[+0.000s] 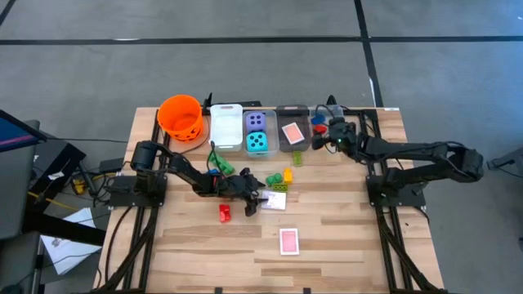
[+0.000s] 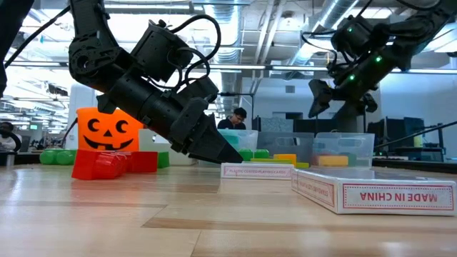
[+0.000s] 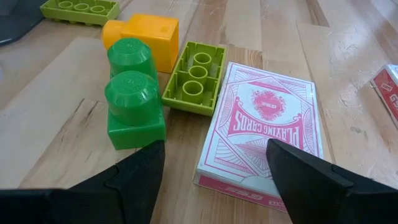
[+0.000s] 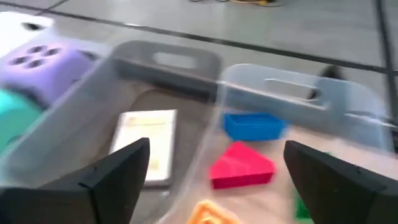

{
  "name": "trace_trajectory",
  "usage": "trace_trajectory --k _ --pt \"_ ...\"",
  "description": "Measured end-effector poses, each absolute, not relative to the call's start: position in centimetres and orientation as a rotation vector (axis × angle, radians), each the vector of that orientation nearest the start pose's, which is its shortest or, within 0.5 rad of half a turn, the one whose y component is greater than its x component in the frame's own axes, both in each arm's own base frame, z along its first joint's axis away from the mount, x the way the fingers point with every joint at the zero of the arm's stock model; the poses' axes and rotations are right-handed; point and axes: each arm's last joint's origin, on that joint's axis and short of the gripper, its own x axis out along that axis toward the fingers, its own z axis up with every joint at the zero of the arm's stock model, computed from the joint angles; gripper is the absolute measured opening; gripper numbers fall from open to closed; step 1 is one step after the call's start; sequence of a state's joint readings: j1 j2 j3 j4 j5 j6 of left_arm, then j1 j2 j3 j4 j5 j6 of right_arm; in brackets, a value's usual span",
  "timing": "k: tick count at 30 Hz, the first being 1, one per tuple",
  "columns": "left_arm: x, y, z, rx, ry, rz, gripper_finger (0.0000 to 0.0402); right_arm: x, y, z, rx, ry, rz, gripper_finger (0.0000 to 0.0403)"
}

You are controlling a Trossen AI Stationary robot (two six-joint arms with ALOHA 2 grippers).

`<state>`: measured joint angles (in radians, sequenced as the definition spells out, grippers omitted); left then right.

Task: Pick & Place Toys
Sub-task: Put the small light green game piece into the right transparent bin

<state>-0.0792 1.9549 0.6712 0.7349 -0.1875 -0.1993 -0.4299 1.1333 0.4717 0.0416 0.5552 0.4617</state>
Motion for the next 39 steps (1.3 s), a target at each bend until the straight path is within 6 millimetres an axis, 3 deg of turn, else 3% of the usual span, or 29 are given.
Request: trace_trajectory --k 8,13,22,27,39 --pt "32.7 -2.1 8.0 -0.121 0.531 0.160 0.0273 20.6 -5.0 18.8 0.337 0.395 -0.902 0.0369" --pt "32.7 -2.0 8.0 -0.121 0.531 0.161 0.0273 21.3 -0.9 18.4 0.429 0.359 -0.794 0.0357" --pt "32.7 -2.0 8.0 -0.162 0.521 0.173 0.0273 21.9 4.2 15.3 0.512 0.404 -0.740 0.0328" --pt "32.8 -2.0 8.0 -0.165 0.518 0.173 0.0273 22.2 4.7 13.2 0.529 0.389 -0.833 0.0313" --pt "32.8 -2.1 8.1 -0.166 0.514 0.173 0.0273 24.3 2.7 10.8 0.619 0.308 -0.927 0.0306"
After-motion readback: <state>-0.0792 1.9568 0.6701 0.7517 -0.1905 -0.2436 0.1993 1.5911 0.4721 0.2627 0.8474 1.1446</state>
